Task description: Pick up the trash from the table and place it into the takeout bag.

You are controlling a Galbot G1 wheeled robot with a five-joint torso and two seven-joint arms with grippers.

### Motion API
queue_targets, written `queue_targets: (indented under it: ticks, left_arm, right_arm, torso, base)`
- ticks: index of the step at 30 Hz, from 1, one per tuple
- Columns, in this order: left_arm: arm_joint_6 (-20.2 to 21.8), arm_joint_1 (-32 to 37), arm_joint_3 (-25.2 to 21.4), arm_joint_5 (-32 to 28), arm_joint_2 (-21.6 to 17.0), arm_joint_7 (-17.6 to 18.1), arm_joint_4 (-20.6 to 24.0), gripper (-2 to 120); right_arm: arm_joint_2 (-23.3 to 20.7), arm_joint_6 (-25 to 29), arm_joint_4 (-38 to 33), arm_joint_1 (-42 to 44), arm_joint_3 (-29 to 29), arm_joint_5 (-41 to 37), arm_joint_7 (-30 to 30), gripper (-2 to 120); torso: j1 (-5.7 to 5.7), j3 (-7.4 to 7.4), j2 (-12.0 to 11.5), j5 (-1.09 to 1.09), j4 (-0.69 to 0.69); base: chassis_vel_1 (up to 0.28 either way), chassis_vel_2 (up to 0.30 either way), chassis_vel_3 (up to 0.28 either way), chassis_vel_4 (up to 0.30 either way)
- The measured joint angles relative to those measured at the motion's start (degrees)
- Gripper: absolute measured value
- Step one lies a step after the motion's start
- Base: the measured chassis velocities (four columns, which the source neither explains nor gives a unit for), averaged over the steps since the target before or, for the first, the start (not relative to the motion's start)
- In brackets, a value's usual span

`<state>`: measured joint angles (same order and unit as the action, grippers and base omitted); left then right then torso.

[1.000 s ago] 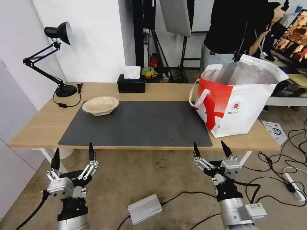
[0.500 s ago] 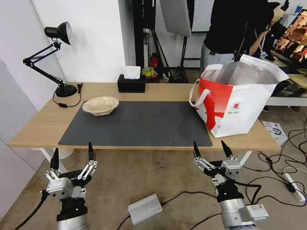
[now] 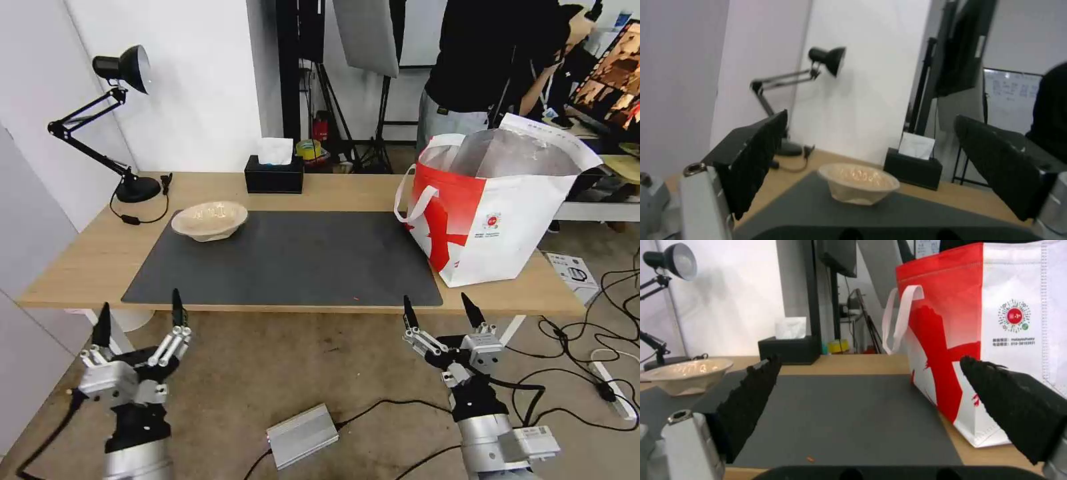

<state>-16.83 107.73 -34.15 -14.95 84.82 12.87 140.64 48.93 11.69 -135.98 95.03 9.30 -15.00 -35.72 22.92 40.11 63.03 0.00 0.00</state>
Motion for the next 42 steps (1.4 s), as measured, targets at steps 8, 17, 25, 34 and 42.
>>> queue_targets:
  ticks: [8,17,25,34,42]
  left_arm:
    - [10.79,-2.58,-6.89,-17.54,-5.97,6.69,2.73,100]
    - [18.49,-12.82,-11.05,-41.65,-15.60,15.80,2.48,100]
    - [21.56,-23.53,-9.27,-60.25,-22.50,25.48,-1.24,100]
    - [22.15,-36.57,-4.20,-75.07,-28.31,32.94,-6.03,100]
    - [24.54,-47.57,1.22,-82.20,-30.83,41.65,-10.69,100]
  right_arm:
    - [0.00,0.00,0.00,-0.02,0.01,-0.03,0.01,100]
    - [0.00,0.00,0.00,-0.04,0.01,-0.04,0.02,100]
    - [0.00,0.00,0.00,-0.04,0.00,-0.05,0.02,100]
    - [0.00,0.00,0.01,-0.04,0.00,-0.05,0.02,100]
    - [0.00,0.00,0.01,-0.03,0.00,-0.05,0.02,100]
  torso:
    - [0.00,0.00,0.00,-0.01,0.01]
    - [0.00,0.00,0.00,0.00,-0.01]
    - [0.00,0.00,0.00,0.00,-0.01]
    - [0.01,0.00,-0.01,0.00,0.00]
    - [0.01,0.00,-0.01,0.01,0.00]
  base:
    - [0.000,0.000,0.000,0.000]
    - [0.000,0.000,0.000,0.000]
    - [0.000,0.000,0.000,0.000]
    - [0.000,0.000,0.000,0.000]
    - [0.000,0.000,0.000,0.000]
